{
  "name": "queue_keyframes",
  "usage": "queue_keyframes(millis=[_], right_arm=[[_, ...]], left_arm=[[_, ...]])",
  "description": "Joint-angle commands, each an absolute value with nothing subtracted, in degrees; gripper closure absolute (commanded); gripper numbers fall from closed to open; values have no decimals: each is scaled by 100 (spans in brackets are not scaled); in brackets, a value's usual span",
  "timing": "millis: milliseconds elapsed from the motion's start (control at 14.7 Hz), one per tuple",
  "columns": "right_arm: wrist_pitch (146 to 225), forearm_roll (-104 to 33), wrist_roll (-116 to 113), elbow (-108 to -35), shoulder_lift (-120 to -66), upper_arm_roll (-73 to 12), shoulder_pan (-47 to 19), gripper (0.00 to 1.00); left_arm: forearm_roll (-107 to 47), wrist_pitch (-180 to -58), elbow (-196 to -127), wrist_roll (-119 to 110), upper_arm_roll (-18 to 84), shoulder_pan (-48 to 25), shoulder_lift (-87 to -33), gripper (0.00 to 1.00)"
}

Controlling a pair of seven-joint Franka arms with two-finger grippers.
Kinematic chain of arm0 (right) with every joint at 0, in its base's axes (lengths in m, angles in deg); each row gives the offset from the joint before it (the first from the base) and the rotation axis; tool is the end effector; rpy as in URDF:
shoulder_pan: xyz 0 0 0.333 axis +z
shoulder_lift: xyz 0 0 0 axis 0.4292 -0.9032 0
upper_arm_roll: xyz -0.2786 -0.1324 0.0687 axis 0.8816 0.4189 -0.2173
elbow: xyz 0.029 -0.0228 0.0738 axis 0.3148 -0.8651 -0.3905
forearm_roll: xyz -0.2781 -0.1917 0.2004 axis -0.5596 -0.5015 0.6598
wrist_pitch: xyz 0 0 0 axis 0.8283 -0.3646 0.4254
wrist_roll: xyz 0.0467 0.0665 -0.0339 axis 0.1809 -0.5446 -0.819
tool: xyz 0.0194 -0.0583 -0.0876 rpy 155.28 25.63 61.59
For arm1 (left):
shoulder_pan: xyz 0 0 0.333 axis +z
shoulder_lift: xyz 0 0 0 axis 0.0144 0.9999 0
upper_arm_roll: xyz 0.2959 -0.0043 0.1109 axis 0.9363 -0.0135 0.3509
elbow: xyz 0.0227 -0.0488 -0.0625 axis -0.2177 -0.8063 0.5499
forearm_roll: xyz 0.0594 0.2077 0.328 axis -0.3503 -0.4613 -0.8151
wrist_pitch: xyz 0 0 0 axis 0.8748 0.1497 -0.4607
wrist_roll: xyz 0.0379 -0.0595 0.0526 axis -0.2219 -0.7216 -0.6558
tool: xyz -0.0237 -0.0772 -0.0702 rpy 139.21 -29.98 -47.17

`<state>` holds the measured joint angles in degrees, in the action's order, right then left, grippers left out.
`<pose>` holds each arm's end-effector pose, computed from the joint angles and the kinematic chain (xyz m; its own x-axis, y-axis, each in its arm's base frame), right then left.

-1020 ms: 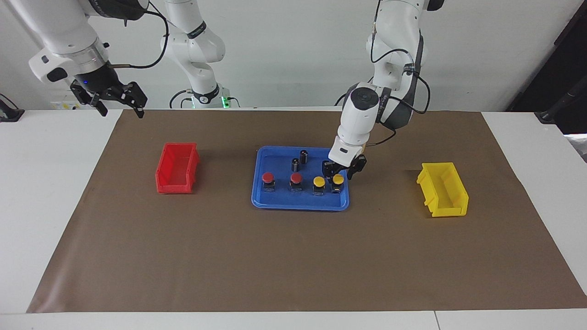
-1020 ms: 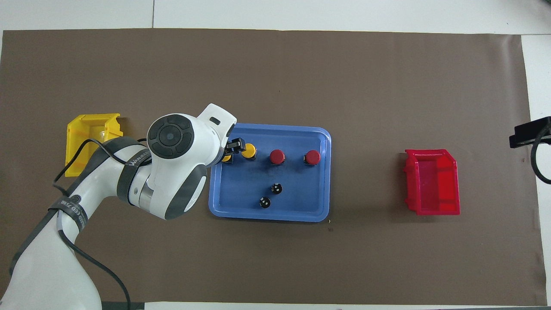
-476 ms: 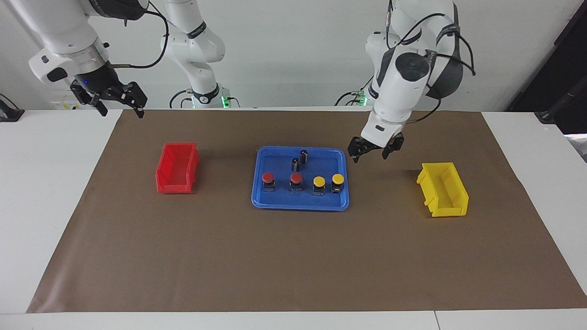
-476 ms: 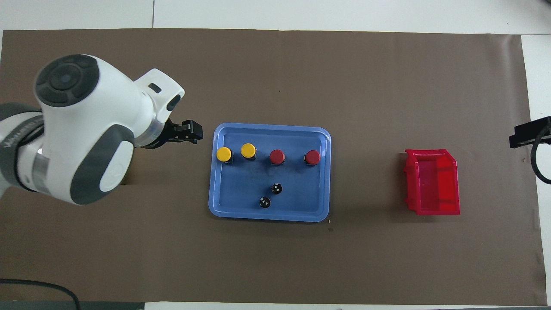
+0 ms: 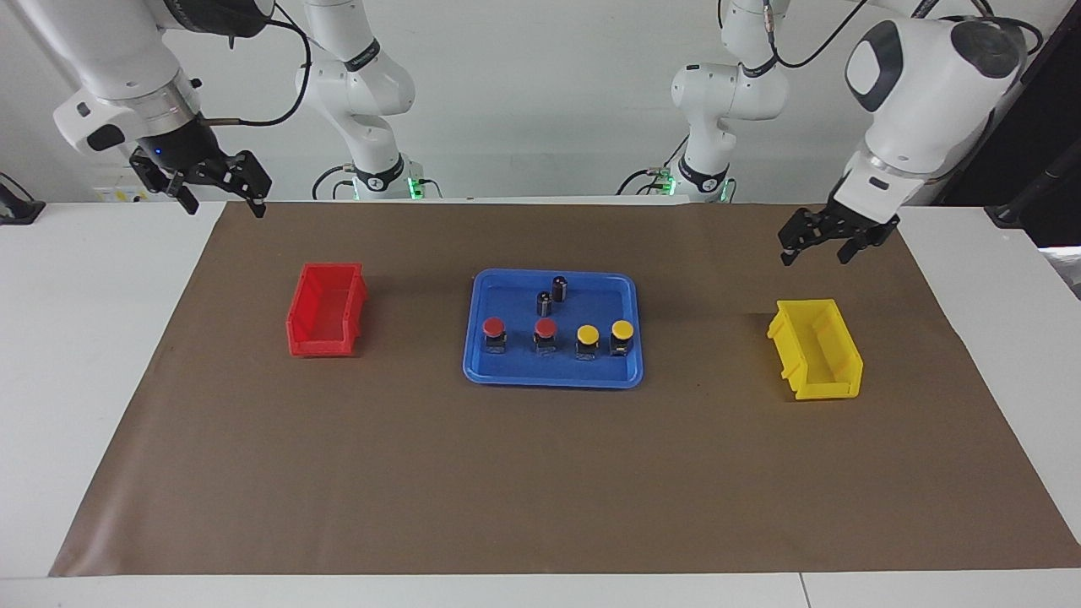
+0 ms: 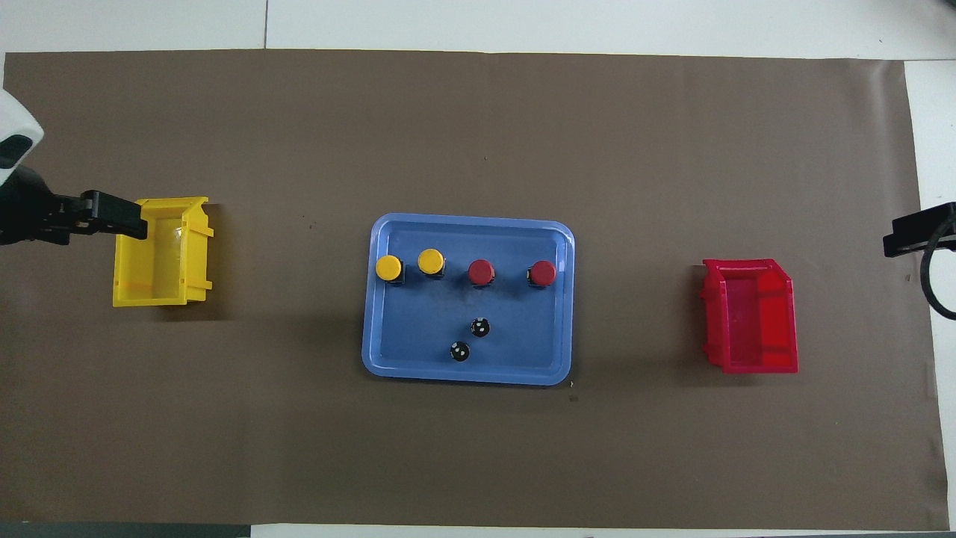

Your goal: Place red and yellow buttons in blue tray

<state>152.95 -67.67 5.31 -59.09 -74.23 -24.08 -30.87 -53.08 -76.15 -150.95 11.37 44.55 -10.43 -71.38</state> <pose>0.5247 -0.0493 0.6370 0.9961 -0.0640 -0.0606 -0.0622 -0.9976 0.0317 0.5477 -0.0287 0.5813 0.9985 -0.0501 -0.0220 -0.0490 -0.9976 0.0494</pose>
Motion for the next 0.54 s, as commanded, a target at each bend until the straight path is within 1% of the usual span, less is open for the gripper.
queue_keyframes(millis=[0, 476], right_arm=[[15258, -6781, 396, -5910, -7402, -2446, -3139, 0], [15258, -6781, 405, -5901, -7402, -2446, -3157, 0]], left_arm=[[-5326, -7210, -14653, 1490, 4396, -823, -7043, 0], [-5387, -7209, -14626, 1850, 4387, -814, -7034, 0]])
